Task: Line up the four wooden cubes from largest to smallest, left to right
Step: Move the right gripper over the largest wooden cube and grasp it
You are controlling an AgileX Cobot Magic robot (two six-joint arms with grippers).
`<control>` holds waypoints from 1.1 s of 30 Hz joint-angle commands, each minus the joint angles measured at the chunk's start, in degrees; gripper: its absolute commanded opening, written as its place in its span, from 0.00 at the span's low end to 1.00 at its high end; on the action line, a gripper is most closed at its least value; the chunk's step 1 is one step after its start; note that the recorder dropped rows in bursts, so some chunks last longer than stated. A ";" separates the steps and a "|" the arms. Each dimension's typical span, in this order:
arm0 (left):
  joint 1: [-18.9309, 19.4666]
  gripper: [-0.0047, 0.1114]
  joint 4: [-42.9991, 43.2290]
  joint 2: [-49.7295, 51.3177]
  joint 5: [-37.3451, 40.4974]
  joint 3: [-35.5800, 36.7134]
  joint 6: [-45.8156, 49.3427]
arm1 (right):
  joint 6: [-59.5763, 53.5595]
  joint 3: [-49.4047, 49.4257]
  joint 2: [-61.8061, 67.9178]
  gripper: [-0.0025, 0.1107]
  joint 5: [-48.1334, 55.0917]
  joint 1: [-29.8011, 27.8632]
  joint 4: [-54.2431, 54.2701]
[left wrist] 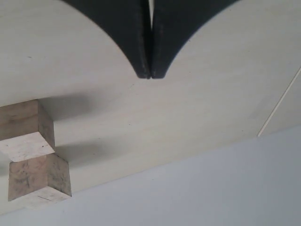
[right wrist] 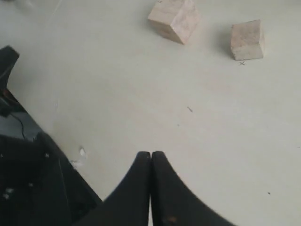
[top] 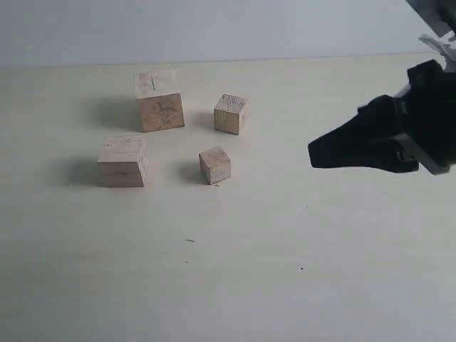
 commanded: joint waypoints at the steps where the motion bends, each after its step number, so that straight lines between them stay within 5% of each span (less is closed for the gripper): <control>1: -0.38 0.04 0.04 -0.29 -0.77 0.19 -0.15 | -9.32 -0.27 4.43 0.02 -5.07 0.11 13.76; 4: -0.38 0.04 0.04 -0.29 -0.77 0.19 -0.15 | -18.31 -2.56 8.92 0.02 -5.17 0.54 17.32; 11: -0.38 0.04 0.04 -0.29 -0.77 0.19 -0.15 | -15.12 -10.40 19.01 0.02 -18.87 9.99 11.97; 22: -0.38 0.04 0.04 -0.29 -0.77 0.19 -0.15 | 16.24 -30.04 38.84 0.06 -29.89 22.18 -19.03; 28: -0.38 0.04 0.04 -0.29 -0.77 0.19 -0.15 | 34.35 -43.04 50.46 0.23 -29.03 24.41 -36.07; 33: -0.38 0.04 0.04 -0.29 -0.77 0.19 -0.15 | 32.47 -50.93 56.75 0.61 -27.54 24.67 -45.18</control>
